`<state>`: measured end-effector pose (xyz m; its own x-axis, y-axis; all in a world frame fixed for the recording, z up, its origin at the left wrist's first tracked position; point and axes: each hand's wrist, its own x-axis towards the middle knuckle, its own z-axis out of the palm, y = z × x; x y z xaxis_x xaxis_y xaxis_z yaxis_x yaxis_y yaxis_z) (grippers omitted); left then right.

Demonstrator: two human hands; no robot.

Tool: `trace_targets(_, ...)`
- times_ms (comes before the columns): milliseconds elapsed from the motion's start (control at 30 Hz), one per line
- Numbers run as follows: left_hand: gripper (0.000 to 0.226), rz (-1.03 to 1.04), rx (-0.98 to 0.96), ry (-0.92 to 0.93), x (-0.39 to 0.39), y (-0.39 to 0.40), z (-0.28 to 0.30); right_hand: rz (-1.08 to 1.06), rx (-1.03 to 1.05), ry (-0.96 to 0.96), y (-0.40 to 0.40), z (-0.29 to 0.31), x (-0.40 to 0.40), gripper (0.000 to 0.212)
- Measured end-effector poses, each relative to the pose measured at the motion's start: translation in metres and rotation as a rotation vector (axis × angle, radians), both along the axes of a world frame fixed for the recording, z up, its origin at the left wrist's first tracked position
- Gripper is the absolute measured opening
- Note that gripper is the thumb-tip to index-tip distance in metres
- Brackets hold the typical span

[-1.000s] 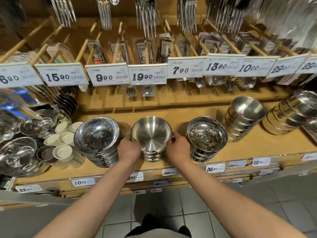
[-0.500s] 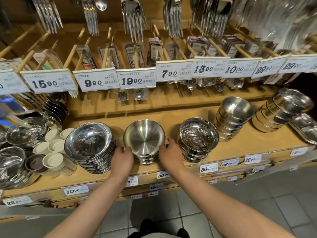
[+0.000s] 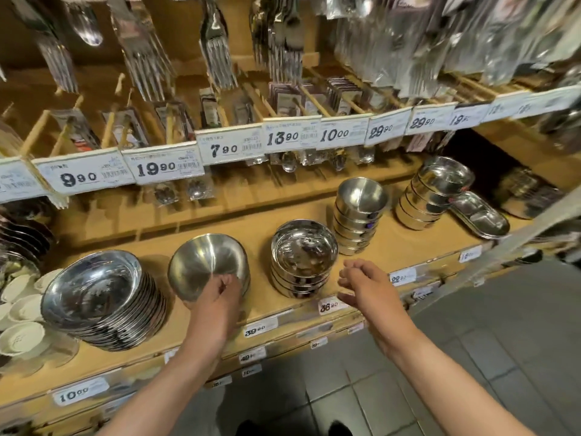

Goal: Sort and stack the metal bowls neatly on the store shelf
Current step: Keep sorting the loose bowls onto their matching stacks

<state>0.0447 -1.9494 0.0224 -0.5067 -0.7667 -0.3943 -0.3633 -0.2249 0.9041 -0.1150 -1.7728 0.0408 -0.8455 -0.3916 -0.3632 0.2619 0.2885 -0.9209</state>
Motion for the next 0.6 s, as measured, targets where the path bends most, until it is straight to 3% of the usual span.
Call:
trace_targets(300, 0.015, 0.059, 0.274, -0.002, -0.041, 0.06, -0.012, 0.056, -0.105, -0.221, 0.082, -0.014, -0.043, 0.016)
trace_targets(600, 0.02, 0.236, 0.31, 0.101, -0.052, 0.107, -0.028, 0.252, -0.121, -0.303, 0.104, -0.032, -0.075, 0.015)
